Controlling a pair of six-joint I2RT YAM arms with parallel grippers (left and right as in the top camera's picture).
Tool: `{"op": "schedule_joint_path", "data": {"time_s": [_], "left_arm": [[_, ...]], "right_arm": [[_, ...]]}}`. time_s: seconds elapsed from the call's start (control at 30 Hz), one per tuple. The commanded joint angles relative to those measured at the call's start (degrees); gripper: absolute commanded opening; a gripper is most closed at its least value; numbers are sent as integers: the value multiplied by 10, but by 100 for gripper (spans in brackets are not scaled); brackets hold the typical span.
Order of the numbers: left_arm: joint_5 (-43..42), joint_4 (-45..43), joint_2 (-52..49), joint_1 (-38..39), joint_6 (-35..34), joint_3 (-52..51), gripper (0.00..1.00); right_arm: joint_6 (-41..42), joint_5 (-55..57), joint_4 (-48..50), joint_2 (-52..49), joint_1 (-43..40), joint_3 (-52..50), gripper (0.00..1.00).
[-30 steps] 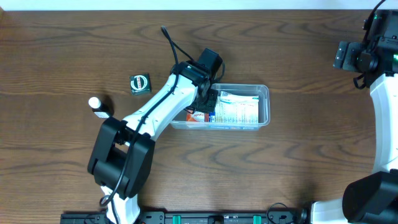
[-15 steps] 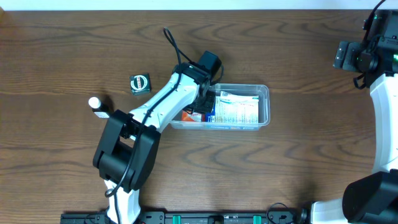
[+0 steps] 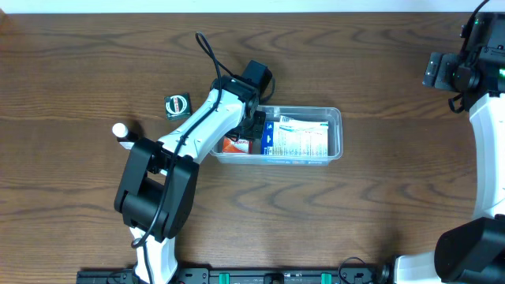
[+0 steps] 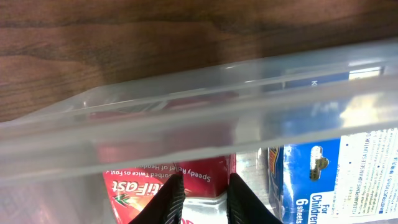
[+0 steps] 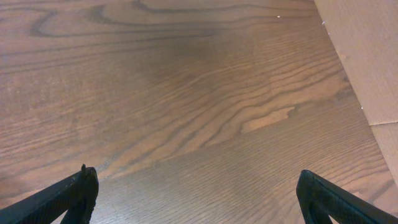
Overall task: Pack container
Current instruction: 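Open the left gripper, lift out and move to the green tin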
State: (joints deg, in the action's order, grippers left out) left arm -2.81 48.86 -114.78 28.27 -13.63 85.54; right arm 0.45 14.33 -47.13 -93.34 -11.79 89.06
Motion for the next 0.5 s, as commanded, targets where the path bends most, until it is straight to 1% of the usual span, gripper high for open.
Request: {"op": "schedule_joint_path", "data": {"time_s": [0.0, 0.23, 0.33, 0.47], "left_arm": [[3, 3, -13, -1, -6, 20, 24], [3, 13, -13, -1, -6, 43, 24], [3, 44, -12, -1, -6, 77, 24], [3, 111, -7, -1, -5, 143, 24]], "right_arm": [[8, 0, -1, 0, -2, 0, 99], [8, 0, -1, 0, -2, 0, 99], [8, 0, -1, 0, -2, 0, 99], [8, 0, -1, 0, -2, 0, 99]]}}
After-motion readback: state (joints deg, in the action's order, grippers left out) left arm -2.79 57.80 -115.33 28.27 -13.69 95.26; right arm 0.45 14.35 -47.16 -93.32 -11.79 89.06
